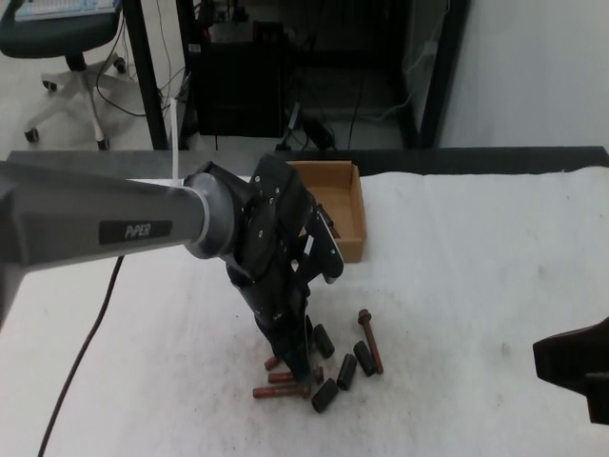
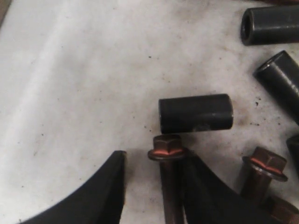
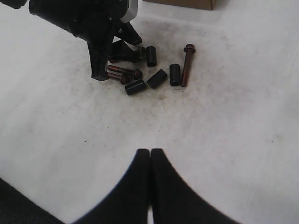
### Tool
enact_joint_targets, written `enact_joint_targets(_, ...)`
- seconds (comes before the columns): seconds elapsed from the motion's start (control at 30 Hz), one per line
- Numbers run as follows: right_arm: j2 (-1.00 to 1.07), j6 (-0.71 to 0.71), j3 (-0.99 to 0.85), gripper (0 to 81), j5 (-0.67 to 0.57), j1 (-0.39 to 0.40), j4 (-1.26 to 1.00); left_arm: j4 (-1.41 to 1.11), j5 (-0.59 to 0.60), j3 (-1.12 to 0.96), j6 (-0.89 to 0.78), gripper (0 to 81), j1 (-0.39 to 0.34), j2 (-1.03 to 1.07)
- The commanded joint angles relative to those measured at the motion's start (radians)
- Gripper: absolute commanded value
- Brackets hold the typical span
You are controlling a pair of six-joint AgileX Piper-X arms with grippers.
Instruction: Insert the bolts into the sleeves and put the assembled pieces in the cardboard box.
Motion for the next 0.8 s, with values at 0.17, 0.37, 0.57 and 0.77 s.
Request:
enact_joint_targets(0.17, -0.011, -0.006, -0.001, 0.3, -0.011, -0.001, 0.001, 0.014, -0.042, 0.005, -0.001, 24.1, -0.003, 0.031)
enact_joint_targets(0.37, -0.011, -0.006, -0.001, 0.3, -0.007, -0.001, -0.007, 0.077, -0.086, -0.021, -0.071, 0.4, -0.003, 0.002)
enact_joint_targets(0.57, 0.005, -0.006, -0.001, 0.3, -0.008, -0.001, -0.103, 0.079, -0.244, -0.054, -0.189, 0.4, 0.0, -0.127)
enact_joint_targets(0.77, 0.136, -0.003, -0.001, 0.3, -0.026, -0.001, -0.198, 0.062, -0.282, -0.054, -0.302, 0.4, 0.033, -0.353)
